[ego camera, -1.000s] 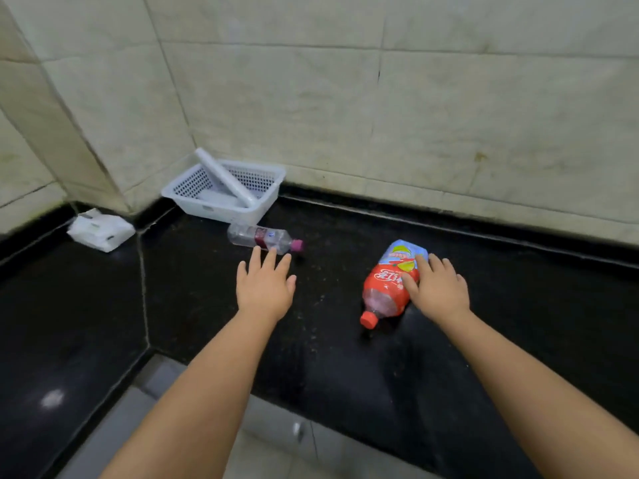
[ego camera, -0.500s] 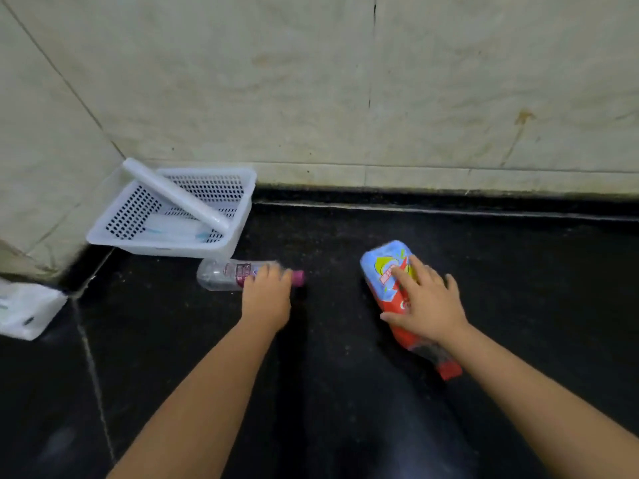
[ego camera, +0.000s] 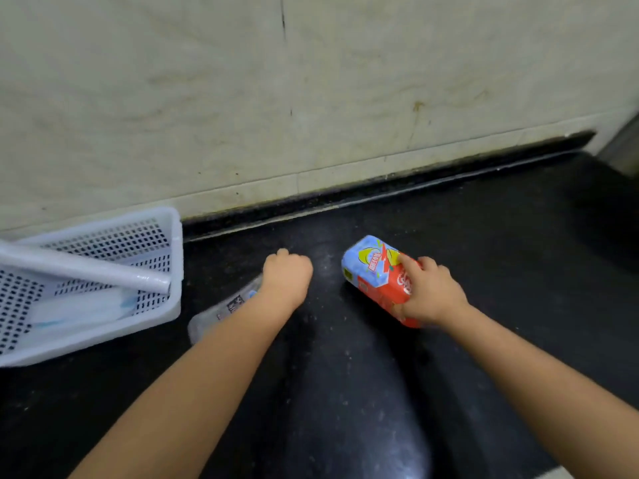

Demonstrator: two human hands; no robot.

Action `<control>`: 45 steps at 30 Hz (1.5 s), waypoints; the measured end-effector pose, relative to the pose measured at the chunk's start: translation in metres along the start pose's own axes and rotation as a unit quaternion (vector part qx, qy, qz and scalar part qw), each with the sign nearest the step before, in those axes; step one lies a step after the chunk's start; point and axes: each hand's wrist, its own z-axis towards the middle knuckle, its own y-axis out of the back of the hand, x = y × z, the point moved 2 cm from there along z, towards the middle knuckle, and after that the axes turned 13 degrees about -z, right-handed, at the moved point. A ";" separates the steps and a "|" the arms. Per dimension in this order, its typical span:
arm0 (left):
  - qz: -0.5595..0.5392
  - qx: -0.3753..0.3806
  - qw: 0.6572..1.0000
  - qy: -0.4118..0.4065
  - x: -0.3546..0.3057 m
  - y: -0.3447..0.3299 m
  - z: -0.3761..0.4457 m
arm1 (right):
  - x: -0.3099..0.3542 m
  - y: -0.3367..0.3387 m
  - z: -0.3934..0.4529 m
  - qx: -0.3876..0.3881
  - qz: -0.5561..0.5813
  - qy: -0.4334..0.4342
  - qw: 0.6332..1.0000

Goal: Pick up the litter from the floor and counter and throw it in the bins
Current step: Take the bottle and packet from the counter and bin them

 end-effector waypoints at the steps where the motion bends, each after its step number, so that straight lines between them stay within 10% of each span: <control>1: -0.016 -0.024 0.999 -0.018 -0.012 0.015 0.001 | -0.006 0.008 -0.006 -0.016 0.004 -0.015 1.000; 12: -0.129 -0.149 0.948 -0.250 -0.207 0.073 -0.016 | -0.149 -0.033 -0.129 -0.050 0.097 -0.223 0.969; 27: -0.130 -0.192 0.938 -0.258 -0.365 0.046 -0.094 | -0.291 -0.066 -0.223 -0.114 0.209 -0.122 0.963; 34: -0.170 -0.146 0.891 -0.396 -0.582 0.049 -0.145 | -0.469 -0.029 -0.361 -0.233 0.156 -0.232 0.931; 45: -0.037 0.009 0.768 -0.639 -0.988 -0.054 -0.272 | -0.740 -0.127 -0.594 -0.159 0.165 -0.552 0.801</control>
